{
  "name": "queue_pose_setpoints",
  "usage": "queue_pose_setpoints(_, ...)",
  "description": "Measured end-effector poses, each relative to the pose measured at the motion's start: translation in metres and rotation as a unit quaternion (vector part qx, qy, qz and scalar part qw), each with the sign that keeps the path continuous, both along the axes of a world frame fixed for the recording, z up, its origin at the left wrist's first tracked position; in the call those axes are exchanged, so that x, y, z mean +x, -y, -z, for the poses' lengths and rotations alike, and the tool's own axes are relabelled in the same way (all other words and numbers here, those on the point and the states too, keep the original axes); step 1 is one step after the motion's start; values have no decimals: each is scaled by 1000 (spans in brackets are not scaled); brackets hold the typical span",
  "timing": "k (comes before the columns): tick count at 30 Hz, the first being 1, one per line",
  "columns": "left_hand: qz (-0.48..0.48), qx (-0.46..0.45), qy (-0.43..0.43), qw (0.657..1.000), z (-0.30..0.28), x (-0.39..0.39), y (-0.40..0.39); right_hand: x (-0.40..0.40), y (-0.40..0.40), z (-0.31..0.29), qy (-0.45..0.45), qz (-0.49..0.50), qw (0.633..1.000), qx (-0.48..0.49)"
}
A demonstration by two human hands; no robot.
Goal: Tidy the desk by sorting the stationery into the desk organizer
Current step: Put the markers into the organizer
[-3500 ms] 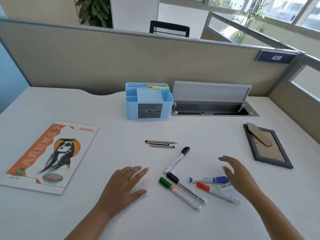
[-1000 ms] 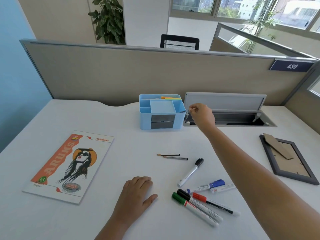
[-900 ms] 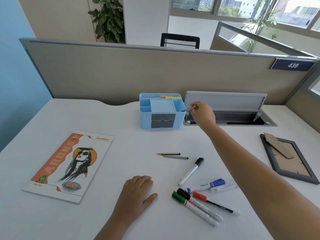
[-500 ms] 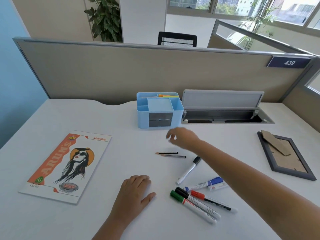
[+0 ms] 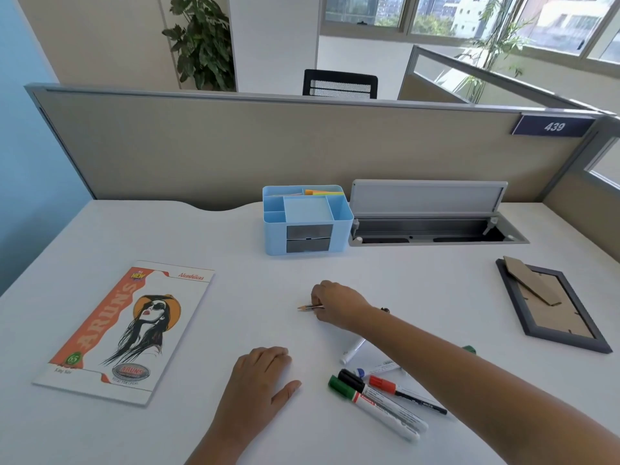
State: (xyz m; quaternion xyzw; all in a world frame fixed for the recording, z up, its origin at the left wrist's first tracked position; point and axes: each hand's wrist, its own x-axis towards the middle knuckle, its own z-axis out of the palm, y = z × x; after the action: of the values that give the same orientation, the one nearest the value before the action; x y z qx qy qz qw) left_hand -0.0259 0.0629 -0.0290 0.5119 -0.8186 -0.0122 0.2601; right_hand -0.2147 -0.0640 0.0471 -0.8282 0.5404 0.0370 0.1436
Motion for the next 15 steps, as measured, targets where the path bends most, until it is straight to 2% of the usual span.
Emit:
queue_pose_setpoints(5,0,-10,0,1000,-1,-1,0,-6,0,3,28,0,1000,13)
queue_pose_setpoints(12,0,-2,1,1000,0,0,0,-15,5,-1,22,-1,999,29)
queue_pose_setpoints(15,-1,6,9,1000,1,0,0,-20,9,-7,67,23,997,11)
